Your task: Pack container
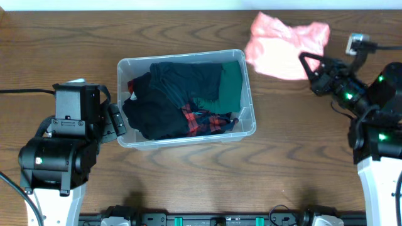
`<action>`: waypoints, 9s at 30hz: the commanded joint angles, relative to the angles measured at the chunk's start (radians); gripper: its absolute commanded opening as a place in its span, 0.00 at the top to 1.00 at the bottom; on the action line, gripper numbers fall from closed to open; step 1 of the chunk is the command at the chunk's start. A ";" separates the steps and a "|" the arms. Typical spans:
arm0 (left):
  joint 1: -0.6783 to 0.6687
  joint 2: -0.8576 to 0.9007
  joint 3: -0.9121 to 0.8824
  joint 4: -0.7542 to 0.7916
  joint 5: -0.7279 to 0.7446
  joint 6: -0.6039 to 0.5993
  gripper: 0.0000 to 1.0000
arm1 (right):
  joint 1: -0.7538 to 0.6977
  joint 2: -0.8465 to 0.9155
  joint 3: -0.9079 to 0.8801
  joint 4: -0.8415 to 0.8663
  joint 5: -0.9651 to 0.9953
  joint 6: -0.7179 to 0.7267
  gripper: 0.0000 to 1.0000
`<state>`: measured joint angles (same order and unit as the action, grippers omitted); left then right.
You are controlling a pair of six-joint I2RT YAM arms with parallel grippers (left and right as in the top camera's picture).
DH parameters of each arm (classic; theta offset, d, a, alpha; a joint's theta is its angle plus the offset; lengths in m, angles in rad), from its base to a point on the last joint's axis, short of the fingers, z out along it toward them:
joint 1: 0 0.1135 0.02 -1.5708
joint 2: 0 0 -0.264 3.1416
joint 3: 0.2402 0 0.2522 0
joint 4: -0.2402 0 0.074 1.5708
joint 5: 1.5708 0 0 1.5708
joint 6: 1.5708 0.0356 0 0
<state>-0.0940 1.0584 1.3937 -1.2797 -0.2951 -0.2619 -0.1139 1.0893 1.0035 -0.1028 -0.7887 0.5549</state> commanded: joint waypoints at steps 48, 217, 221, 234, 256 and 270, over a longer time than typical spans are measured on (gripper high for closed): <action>0.004 -0.001 0.003 -0.003 -0.013 -0.005 0.02 | 0.570 0.080 0.013 -0.282 0.618 -0.217 0.01; 0.135 -0.946 -0.906 0.767 0.262 0.131 0.02 | 0.257 -1.083 -0.840 -0.604 0.964 -0.278 0.01; 0.135 -0.975 -0.938 0.778 0.262 0.131 0.02 | 0.257 -1.083 -0.840 -0.604 0.964 -0.279 0.01; 0.134 -1.056 -1.085 0.856 0.269 0.130 0.02 | 0.257 -1.083 -0.840 -0.604 0.964 -0.279 0.01; 0.134 -1.056 -1.287 1.014 0.269 0.130 0.02 | 0.257 -1.083 -0.840 -0.604 0.964 -0.279 0.01; 0.134 -1.056 -1.320 1.039 0.266 0.130 0.02 | 0.257 -1.083 -0.840 -0.604 0.964 -0.279 0.01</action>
<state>0.0368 0.0101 0.1017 -0.2375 -0.0292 -0.1364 0.1513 0.0143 0.1688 -0.7059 0.1722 0.2604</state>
